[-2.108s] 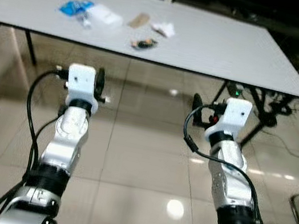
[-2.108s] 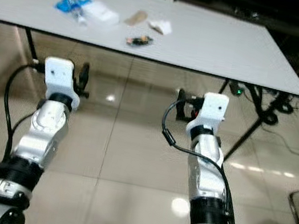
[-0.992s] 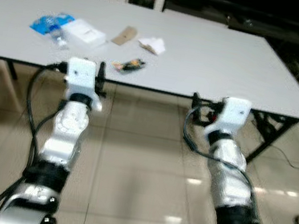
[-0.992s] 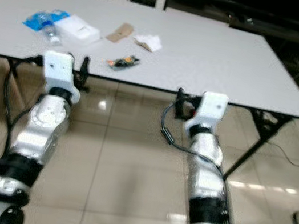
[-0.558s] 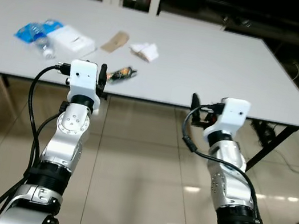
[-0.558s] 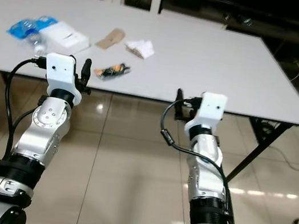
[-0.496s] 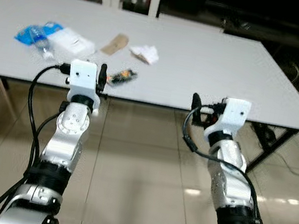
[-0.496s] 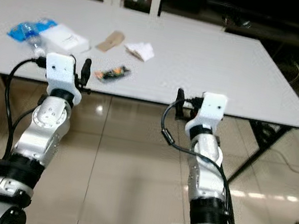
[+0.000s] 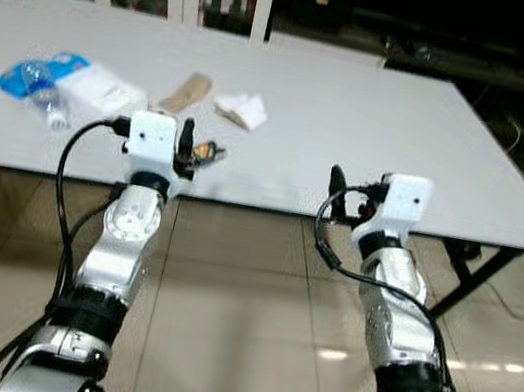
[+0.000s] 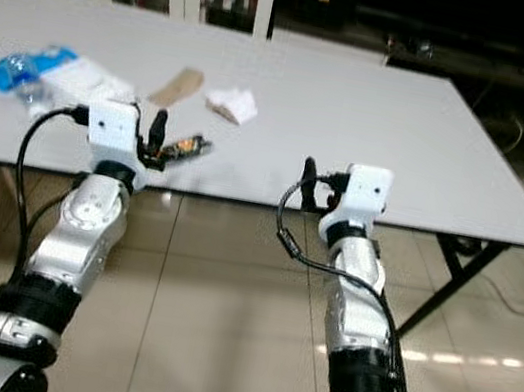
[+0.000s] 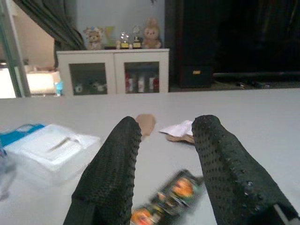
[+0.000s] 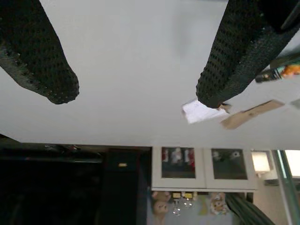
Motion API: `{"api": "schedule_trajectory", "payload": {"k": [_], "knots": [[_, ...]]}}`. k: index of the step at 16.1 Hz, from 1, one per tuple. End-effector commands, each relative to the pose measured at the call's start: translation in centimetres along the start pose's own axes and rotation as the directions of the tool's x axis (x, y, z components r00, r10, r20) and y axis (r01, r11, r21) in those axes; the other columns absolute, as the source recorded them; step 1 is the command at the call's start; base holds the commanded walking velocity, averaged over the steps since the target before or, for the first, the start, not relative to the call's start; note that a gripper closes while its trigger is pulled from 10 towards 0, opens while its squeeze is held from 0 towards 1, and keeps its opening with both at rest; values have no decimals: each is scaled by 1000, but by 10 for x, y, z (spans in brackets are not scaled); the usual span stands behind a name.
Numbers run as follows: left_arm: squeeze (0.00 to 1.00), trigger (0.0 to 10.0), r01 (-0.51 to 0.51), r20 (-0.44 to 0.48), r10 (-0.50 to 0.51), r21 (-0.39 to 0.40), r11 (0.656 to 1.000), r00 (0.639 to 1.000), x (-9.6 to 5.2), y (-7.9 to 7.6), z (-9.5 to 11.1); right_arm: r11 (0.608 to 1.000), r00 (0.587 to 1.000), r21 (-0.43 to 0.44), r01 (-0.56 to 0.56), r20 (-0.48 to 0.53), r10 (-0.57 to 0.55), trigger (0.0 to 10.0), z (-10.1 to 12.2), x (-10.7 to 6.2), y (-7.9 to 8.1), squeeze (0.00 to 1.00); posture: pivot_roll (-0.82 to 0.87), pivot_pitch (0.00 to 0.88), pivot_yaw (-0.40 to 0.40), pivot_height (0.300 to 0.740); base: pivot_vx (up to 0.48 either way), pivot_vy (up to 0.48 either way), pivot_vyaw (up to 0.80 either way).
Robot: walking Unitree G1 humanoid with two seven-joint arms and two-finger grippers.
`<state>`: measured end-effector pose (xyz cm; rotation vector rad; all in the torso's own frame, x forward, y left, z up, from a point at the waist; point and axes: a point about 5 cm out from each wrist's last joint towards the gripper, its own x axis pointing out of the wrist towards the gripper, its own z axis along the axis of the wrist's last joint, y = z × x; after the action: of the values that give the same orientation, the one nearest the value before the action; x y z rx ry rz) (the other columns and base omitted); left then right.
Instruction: Picking trash to rubbish bin
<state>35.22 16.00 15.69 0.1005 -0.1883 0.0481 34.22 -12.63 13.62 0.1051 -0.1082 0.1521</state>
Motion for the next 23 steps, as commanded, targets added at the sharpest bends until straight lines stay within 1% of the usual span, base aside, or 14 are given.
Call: {"api": "schedule_trajectory", "payload": {"k": [1, 8, 18, 21, 23], "knots": [[0, 10000, -7, 4, 7, 11, 1000, 1000, 1, 7, 1, 1000, 1000, 7, -20, 12, 20, 10000, 4, 3, 7, 0, 6, 0, -78, 740, 420, 0, 0], [0, 10000, 2, 9, -2, 12, 1000, 1000, 1, 6, 3, 999, 999, 11, -32, 13, 31, 10000, 3, 3, 10, 0, 6, 0, -75, 740, 421, 0, 0], [0, 10000, -7, 17, 7, 13, 1000, 1000, 4, 7, 7, 1000, 1000, 16, -19, 12, 19, 10000, 4, 4, 8, 0, 8, 10, -80, 740, 422, 0, 0], [0, 10000, 64, 31, -64, 11, 998, 997, 1, 0, 8, 1000, 1000, 16, -18, 9, 18, 10000, 4, 5, 8, 0, 9, 16, -81, 740, 105, 0, 0], [0, 10000, 94, 11, -94, 17, 995, 995, 0, -1, 7, 1000, 1000, 15, -23, 3, 23, 10000, 3, 5, 8, 0, 6, 19, -79, 740, 0, 0, 0]]}}
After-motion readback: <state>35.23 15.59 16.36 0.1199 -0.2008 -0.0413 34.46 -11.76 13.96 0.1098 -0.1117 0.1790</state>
